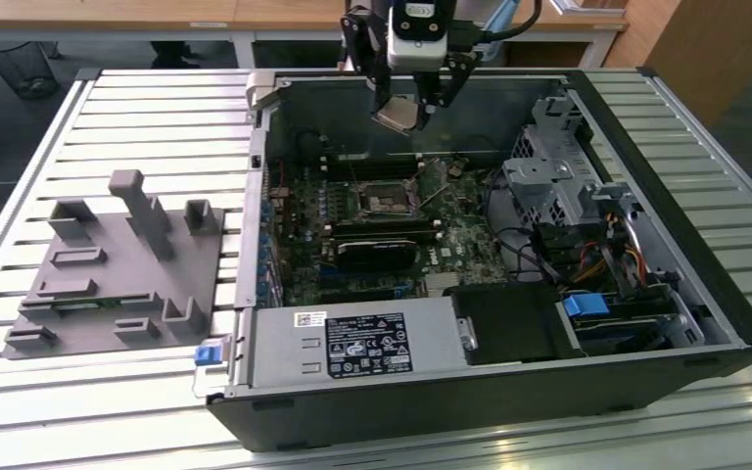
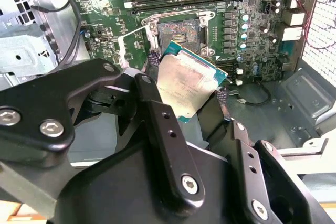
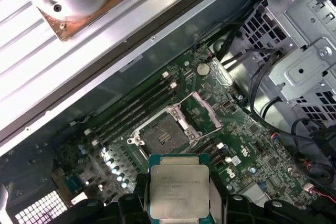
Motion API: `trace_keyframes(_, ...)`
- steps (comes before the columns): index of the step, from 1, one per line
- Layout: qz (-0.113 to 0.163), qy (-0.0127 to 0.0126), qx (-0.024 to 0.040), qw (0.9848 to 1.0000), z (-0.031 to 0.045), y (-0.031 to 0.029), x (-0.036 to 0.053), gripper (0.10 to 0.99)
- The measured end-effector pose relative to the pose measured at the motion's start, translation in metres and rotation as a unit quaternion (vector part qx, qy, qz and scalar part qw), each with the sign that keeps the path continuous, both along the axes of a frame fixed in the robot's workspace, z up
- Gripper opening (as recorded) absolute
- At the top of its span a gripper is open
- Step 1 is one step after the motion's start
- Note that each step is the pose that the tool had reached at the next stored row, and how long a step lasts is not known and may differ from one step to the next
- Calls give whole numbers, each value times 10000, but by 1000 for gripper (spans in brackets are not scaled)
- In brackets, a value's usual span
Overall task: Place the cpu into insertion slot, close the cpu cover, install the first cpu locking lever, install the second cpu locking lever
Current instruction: 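Place the cpu into insertion slot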
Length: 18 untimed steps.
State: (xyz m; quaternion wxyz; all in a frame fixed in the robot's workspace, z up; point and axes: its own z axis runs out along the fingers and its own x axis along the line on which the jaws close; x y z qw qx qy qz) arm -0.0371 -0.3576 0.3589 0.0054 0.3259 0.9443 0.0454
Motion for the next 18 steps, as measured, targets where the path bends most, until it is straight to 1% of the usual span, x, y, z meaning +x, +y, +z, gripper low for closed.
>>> trace_keyframes(9, -221, 0, 0, 9998, -2, 0, -11, 541)
trace_keyframes(18, -436, 0, 0, 9991, -5, 0, -22, 541)
